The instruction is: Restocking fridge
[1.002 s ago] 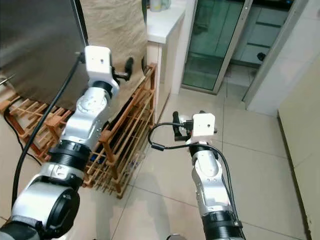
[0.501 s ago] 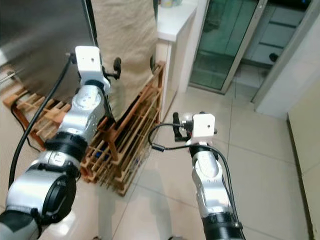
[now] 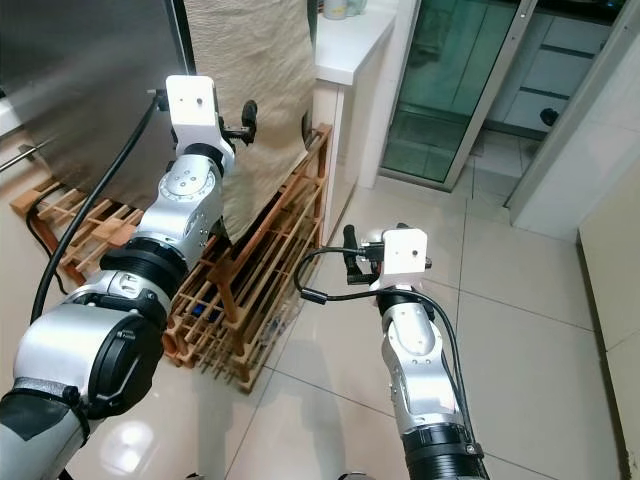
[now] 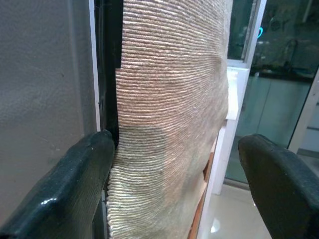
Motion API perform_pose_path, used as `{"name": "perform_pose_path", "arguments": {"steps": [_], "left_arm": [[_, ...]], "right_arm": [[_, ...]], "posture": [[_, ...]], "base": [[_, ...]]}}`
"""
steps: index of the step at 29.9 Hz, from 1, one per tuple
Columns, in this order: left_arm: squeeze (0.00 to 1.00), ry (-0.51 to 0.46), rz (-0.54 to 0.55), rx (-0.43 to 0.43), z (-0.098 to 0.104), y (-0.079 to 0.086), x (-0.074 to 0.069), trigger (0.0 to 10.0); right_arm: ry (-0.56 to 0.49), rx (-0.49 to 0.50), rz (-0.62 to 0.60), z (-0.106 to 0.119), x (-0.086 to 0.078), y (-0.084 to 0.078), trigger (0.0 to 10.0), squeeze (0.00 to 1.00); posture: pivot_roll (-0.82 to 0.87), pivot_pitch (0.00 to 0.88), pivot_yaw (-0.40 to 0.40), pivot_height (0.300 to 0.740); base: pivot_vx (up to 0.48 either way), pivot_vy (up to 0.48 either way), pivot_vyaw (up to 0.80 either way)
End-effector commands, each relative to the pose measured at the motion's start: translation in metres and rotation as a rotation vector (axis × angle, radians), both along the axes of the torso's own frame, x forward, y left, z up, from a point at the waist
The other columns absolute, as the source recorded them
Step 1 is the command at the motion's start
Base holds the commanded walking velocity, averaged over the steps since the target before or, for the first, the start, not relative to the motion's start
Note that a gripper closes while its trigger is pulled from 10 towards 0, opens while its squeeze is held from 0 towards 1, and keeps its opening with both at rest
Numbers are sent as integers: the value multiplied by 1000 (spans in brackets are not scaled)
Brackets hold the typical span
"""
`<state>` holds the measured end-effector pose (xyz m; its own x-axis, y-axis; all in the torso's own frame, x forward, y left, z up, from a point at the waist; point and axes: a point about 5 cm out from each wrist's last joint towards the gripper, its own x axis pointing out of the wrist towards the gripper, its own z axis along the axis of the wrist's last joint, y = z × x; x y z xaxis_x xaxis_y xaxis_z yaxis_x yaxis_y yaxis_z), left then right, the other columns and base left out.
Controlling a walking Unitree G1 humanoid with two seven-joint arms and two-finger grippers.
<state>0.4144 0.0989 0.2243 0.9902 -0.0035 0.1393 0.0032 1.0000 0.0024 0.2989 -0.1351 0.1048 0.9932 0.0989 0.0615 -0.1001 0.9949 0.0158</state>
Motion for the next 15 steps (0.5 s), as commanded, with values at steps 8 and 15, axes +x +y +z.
{"name": "perform_pose_path", "arguments": {"steps": [8,15], "left_arm": [[0,42,122,-46,1,12,4,10000],[0,18,80,-75,3,8,3,10000]], "right_arm": [[-1,-14,-10,0,-5,-4,10000,918],[9,-20,-10,-2,-8,-5,10000,914]], "posture": [[-123,0,15,740],[-120,0,6,740]], "base": [[0,0,0],[0,0,0]]}}
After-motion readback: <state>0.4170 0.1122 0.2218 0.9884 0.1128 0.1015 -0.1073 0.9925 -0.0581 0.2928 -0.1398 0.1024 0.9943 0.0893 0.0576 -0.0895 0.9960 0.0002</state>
